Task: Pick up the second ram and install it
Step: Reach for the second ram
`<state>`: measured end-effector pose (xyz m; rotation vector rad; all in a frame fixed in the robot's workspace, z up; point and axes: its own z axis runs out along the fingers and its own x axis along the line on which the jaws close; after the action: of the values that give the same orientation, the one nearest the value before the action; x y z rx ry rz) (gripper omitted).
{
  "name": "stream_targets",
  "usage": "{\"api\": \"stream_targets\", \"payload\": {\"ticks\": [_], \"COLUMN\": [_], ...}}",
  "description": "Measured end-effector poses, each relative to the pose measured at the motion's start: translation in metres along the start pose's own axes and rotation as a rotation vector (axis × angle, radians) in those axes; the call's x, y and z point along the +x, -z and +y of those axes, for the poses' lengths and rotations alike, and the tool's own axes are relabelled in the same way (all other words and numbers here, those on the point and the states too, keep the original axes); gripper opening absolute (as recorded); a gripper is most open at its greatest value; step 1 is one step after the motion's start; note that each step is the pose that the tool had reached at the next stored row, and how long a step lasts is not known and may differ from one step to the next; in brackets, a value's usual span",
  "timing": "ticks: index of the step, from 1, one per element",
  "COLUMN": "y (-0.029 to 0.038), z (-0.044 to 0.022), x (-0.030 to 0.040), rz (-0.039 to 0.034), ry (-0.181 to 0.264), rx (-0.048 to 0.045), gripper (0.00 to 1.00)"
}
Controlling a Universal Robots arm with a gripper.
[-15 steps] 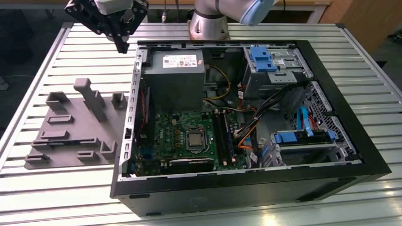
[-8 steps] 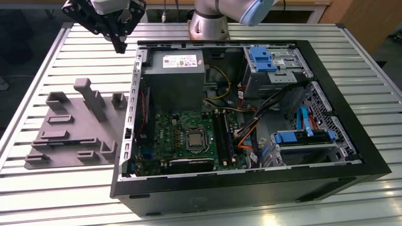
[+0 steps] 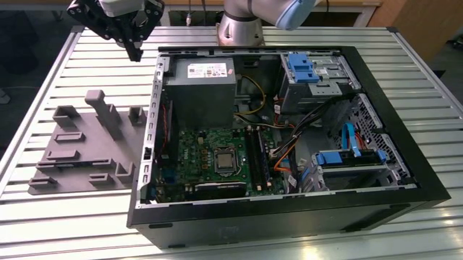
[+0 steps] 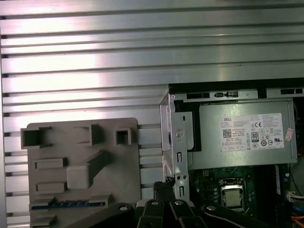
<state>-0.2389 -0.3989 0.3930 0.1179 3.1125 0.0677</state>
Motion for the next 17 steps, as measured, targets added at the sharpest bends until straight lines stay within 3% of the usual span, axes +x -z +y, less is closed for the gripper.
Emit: {"api": "stream_targets", "payload": {"ticks": [17], "y": [0.0003], "z": [-0.0008], "x": [0.0106], "rz": [0.0], "ry": [0.0], "rx": [0.0001], "gripper": [0.11]}}
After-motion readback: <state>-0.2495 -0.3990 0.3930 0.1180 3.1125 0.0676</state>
